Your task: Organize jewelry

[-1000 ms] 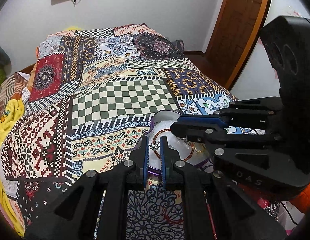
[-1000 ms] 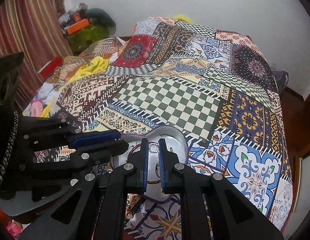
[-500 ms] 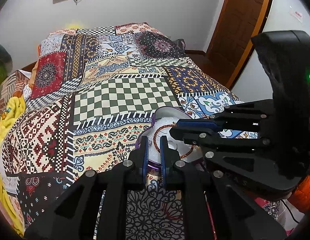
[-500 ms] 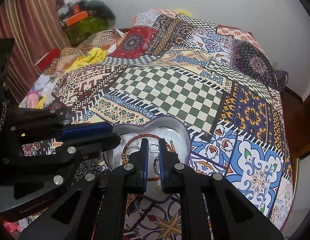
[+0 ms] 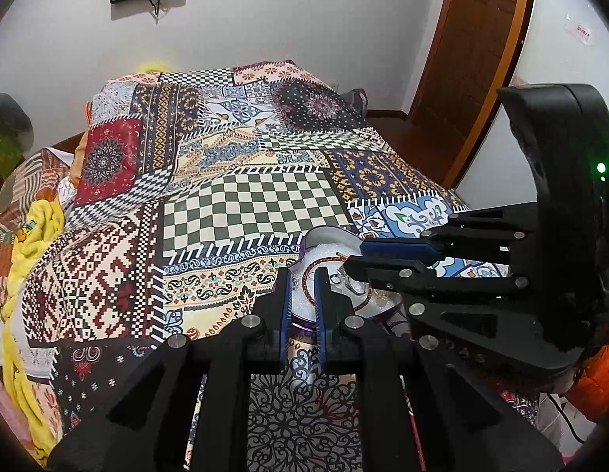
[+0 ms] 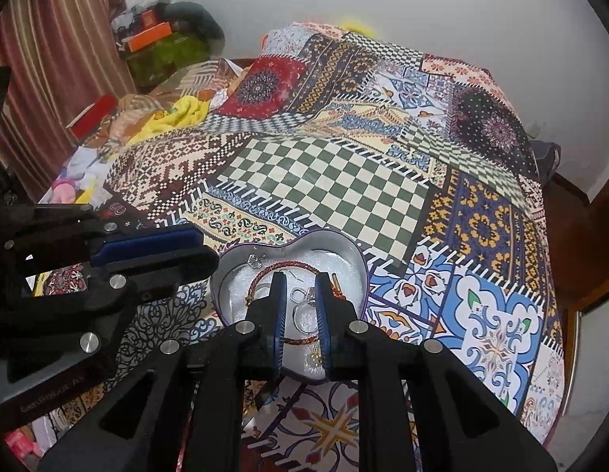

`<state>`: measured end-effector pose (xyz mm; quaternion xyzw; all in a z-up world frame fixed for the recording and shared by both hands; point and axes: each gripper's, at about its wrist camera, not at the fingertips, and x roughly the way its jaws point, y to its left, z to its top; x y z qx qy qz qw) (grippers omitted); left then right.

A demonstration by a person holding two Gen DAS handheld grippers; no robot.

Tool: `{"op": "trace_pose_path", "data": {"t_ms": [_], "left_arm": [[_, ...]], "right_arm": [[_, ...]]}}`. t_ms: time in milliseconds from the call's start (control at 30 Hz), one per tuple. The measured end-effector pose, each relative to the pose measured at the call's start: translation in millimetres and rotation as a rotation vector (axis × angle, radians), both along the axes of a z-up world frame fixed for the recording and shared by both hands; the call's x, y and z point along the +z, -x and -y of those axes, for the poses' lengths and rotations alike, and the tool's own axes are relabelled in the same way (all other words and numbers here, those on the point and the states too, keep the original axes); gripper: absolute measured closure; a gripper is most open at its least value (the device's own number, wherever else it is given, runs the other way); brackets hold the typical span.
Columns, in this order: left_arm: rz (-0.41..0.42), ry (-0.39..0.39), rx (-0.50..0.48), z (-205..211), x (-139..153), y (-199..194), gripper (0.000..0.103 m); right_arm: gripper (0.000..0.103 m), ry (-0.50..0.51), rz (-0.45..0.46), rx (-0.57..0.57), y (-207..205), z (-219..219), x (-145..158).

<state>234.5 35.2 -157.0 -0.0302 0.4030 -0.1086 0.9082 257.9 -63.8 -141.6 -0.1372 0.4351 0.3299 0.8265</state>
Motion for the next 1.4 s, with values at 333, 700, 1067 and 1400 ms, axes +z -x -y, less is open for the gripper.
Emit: {"op": "trace_pose_path", "data": {"t_ms": [333, 700, 1067, 1400], "left_arm": [[0.037, -0.017, 0.000, 7, 23, 23, 0.094], [0.019, -0.053, 0.009, 10, 30, 55, 0.084], [-0.087, -0.050, -0.015, 15, -3, 75, 0.067], [-0.181, -0.017, -0.078, 36, -40, 73, 0.067]], "right_arm": [[0.090, -0.032, 0.049, -0.015, 25, 13, 25], [0.090, -0.058, 0.073, -0.037, 56, 31, 39], [0.070, -0.034, 0.014, -0.073, 74, 47, 18], [0.064, -0.028, -0.025, -0.114, 79, 60, 2]]}}
